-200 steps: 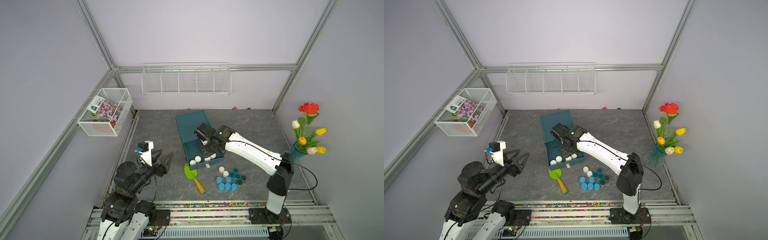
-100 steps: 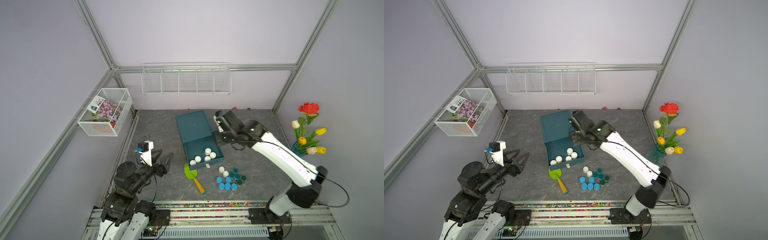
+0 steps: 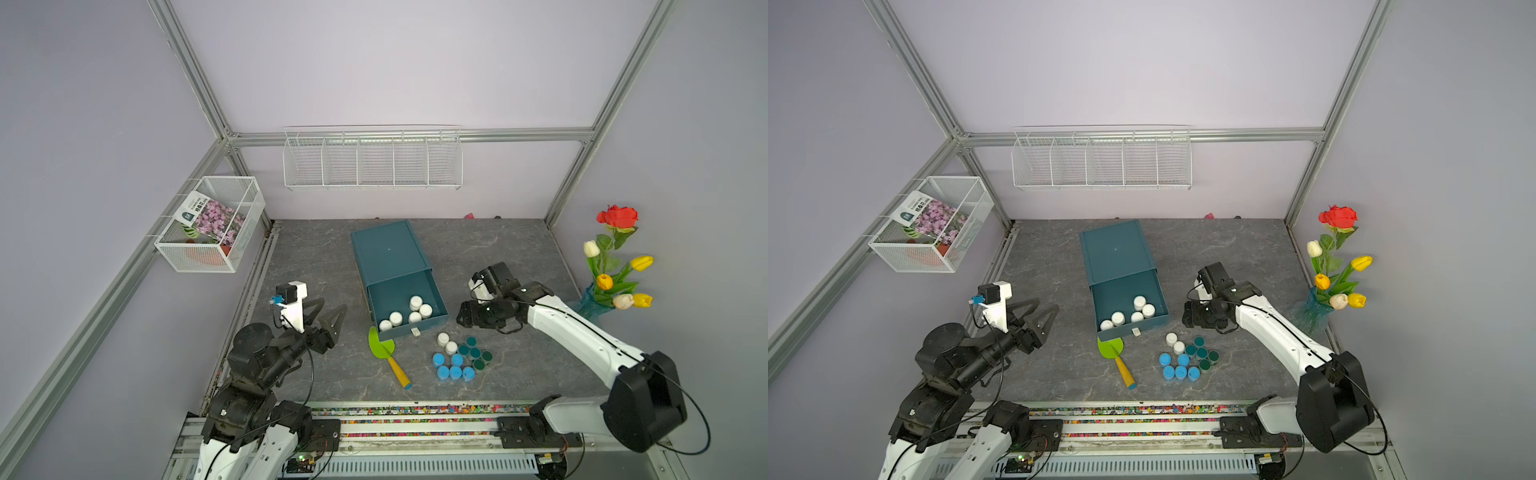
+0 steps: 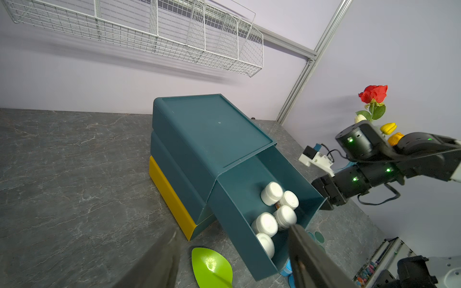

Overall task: Put the paint cans in the drawer according to color
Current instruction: Pick up the paint can at the center of the board.

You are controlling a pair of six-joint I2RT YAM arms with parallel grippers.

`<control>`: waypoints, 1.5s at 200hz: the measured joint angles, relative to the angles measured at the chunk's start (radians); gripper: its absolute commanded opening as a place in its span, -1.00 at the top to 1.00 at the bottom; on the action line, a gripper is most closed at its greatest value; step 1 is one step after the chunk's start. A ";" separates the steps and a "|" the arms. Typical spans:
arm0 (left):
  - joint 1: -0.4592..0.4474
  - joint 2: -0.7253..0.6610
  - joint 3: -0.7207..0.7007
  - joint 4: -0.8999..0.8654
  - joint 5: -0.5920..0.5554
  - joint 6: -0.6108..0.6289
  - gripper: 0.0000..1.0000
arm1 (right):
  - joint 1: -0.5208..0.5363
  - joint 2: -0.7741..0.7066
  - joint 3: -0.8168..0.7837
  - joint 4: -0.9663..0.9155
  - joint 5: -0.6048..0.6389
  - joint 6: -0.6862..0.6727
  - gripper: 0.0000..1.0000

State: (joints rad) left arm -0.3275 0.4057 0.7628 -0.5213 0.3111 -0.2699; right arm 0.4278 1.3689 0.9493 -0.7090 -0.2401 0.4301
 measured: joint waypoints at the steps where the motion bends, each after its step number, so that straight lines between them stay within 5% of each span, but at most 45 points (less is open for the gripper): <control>1: 0.000 0.000 0.000 0.000 0.000 0.000 -0.42 | 0.000 0.002 -0.005 0.005 -0.005 -0.002 -0.43; 54: 0.000 0.000 0.000 0.000 0.000 0.000 -0.42 | 0.035 0.109 -0.054 0.146 -0.116 -0.070 -0.49; 161: 0.000 0.004 0.000 0.000 0.000 0.000 -0.42 | 0.126 0.241 -0.040 0.177 -0.085 -0.113 -0.47; 300: 0.000 0.010 0.000 0.000 0.000 0.000 -0.43 | 0.124 0.282 0.010 0.165 0.060 -0.095 0.16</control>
State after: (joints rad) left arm -0.3275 0.4152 0.7628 -0.5213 0.3107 -0.2699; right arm 0.5518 1.6508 0.9596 -0.5442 -0.1799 0.3355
